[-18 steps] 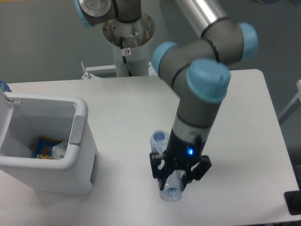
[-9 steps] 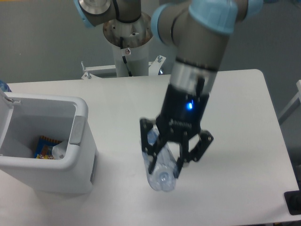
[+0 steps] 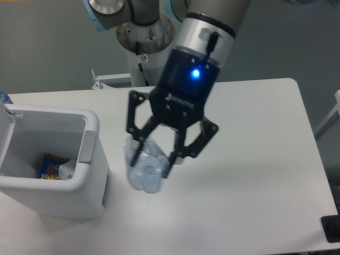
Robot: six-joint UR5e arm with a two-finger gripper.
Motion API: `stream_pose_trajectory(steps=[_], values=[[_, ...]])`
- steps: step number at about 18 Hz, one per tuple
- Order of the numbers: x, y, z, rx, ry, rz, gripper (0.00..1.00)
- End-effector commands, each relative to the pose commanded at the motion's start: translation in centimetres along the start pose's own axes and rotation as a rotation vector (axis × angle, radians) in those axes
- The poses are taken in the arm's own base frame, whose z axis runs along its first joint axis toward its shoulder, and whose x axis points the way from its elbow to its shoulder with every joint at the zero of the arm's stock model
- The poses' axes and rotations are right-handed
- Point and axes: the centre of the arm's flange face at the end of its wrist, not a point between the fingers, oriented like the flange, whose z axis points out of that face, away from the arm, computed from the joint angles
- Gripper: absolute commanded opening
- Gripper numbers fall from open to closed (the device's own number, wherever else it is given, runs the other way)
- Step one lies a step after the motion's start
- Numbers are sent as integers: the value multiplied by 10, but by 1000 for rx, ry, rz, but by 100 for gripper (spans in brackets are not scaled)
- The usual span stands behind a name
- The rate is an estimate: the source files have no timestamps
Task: Place the trash in the trash can
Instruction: 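Lift the gripped bottle up off the table, then carry the bottle over the bin and lower it inside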
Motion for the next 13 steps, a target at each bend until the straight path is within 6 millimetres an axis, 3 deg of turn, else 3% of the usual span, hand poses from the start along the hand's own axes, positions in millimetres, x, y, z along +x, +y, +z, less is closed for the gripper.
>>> stream_pose_trajectory(steps=[4, 8, 13], values=[[23, 3, 15, -14, 36, -65, 33], [25, 5, 21, -23, 44, -69, 33], [43, 11, 39, -30, 72, -36, 33]])
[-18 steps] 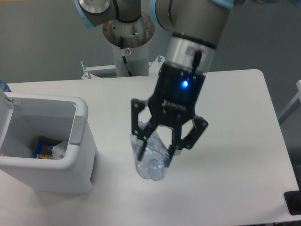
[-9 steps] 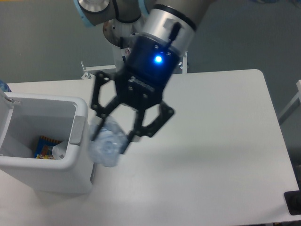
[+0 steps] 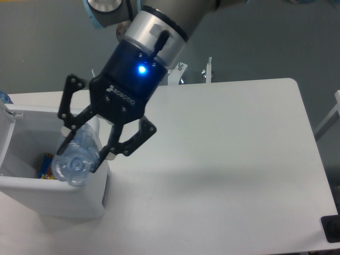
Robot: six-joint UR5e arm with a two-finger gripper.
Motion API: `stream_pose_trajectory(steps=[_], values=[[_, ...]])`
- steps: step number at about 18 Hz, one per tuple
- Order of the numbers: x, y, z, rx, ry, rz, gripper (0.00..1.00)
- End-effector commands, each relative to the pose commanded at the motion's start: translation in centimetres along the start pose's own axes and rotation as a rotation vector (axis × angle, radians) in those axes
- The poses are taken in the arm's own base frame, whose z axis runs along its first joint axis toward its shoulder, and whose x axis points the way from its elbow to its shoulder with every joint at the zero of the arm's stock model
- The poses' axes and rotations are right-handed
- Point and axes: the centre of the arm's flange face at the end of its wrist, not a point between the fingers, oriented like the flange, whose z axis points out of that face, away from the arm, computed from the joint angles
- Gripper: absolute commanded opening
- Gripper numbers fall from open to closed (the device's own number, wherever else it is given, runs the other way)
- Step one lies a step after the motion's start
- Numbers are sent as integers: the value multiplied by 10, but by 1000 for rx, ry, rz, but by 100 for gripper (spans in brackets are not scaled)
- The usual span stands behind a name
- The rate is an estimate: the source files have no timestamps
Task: Place the trash in the trash can
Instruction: 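Carry the bottle over the bin and lower it inside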
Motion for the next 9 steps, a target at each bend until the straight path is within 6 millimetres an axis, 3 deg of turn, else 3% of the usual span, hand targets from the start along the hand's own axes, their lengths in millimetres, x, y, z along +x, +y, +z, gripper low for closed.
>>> stream_pose_trajectory(steps=[5, 9], values=[[20, 22, 43, -46, 42, 29, 33], [22, 42, 64, -80, 59, 55, 34]])
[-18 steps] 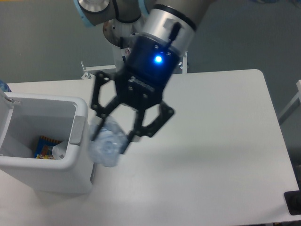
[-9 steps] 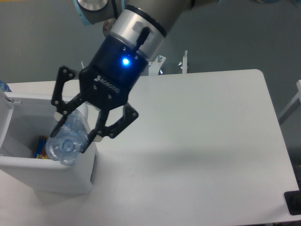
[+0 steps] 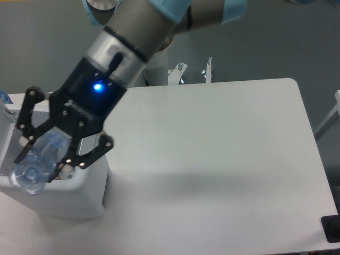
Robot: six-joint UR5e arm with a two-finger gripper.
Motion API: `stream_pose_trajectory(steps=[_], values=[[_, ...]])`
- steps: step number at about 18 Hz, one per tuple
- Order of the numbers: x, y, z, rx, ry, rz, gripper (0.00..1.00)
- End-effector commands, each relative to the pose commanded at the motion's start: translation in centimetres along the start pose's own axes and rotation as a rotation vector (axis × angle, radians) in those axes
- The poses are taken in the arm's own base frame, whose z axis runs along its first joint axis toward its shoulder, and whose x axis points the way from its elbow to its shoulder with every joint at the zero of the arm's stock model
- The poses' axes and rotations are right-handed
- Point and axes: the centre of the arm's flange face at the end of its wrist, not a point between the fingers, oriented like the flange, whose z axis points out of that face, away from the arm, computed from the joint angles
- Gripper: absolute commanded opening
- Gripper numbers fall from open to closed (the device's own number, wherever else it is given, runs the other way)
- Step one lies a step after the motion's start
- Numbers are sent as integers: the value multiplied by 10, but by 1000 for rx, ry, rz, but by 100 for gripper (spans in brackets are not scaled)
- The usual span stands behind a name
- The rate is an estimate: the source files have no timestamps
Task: Place the trash in the trash can
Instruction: 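Carry the bottle over the bin and lower it inside, then open the gripper to drop the bottle into the bin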
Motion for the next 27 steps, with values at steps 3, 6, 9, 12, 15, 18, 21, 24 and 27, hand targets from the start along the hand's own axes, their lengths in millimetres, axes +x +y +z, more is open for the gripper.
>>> stream_pose_trajectory(steps=[3, 6, 9, 12, 15, 18, 21, 24, 27], values=[[-3, 12, 9, -20, 7, 23, 34], [-4, 28, 18, -48, 11, 68, 37], [-4, 34, 18, -54, 12, 81, 44], [0, 40, 15, -58, 13, 99, 61], [4, 48, 11, -63, 14, 123, 86], [-1, 49, 6, -61, 5, 119, 100], [-26, 36, -27, -19, -46, 106, 100], [-41, 32, -47, 3, -78, 96, 100], [-63, 20, -72, 37, -119, 89, 100]])
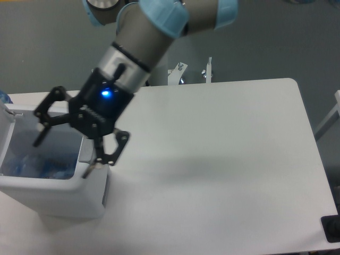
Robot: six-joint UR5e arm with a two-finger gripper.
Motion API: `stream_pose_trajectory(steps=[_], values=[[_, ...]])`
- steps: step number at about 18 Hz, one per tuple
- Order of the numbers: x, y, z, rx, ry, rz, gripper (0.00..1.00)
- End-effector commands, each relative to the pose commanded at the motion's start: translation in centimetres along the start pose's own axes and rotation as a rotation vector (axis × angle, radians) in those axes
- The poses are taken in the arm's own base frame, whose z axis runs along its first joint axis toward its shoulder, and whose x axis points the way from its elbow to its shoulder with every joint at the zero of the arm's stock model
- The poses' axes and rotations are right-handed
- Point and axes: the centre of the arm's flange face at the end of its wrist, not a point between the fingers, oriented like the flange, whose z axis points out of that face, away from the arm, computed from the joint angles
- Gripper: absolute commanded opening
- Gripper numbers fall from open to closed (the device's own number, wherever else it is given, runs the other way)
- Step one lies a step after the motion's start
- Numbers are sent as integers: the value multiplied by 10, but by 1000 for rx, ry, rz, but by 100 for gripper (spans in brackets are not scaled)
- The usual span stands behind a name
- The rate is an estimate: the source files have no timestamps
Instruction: Place the trash in the trash can
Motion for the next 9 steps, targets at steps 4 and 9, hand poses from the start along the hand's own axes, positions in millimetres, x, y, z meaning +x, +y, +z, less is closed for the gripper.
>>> stream_pose_trajectory(steps=[4, 9], values=[[-49, -3, -36, 35, -74, 1, 100], [-137, 33, -67, 5, -189, -9, 100]])
